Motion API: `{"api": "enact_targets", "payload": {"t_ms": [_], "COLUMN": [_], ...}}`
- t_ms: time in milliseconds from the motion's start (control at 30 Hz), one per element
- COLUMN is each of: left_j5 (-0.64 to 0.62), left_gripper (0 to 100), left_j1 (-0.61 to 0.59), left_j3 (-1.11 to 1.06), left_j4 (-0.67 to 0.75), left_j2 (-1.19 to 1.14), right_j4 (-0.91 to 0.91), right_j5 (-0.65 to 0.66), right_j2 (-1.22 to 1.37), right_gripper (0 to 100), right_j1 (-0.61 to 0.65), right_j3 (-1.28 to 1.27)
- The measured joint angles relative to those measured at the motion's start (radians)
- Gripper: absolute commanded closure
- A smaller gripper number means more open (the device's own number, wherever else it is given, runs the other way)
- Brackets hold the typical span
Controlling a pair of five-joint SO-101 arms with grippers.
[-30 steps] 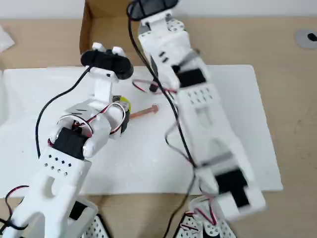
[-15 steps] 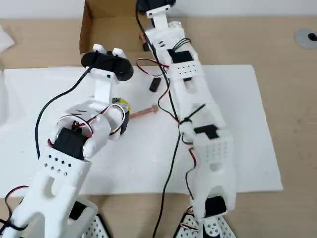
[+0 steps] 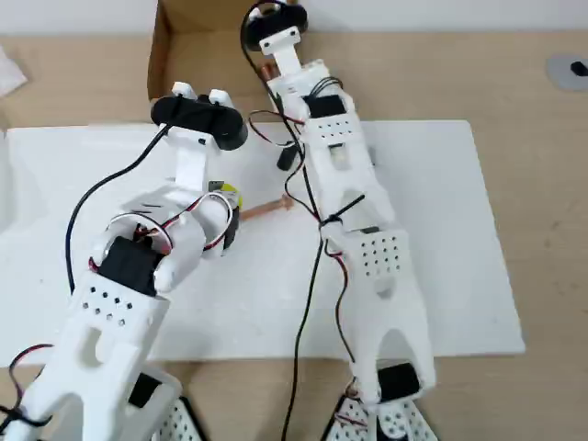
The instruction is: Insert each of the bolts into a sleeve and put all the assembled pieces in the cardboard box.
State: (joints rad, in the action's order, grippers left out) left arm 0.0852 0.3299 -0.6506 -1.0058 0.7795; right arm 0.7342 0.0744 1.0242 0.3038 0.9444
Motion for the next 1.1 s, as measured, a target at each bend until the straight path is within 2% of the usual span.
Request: {"api": "enact_targets", "payload": {"t_ms": [333,467,633,700,900,1100], "left_j5": [0.000,0.006,0.158,0.239,0.503,0.601], "left_gripper": [90,90,90,90,90,90], "left_j1": [-0.015,-0.052,-0.048,-0.031,-0.017,-0.008], "left_j3": [0.000,0.002,0.078,0.140,0.316,0.451], "left_j4": [0.003,0.008,-0.040,-0.064,-0.075,-0.074], "left_j2": [-0.014,-0.117,-0.379,-0.480,-0.661,-0.806], "right_j4": [0.207,0.428,0.766,0.844,0.910,0.911], "right_j5": [0.000,0.000,-0.106,-0.158,-0.264,-0.351], "right_j2": [0.014,0.014,0.014,0.012,0.012,-0.061], "right_gripper": [79.6,79.6,79.6,79.6,79.6,79.6], "right_j1": [-0.002,-0.012,-0.009,-0.009,-0.046,-0.190], "right_j3": [0.184,0.390,0.632,0.664,0.674,0.674]}}
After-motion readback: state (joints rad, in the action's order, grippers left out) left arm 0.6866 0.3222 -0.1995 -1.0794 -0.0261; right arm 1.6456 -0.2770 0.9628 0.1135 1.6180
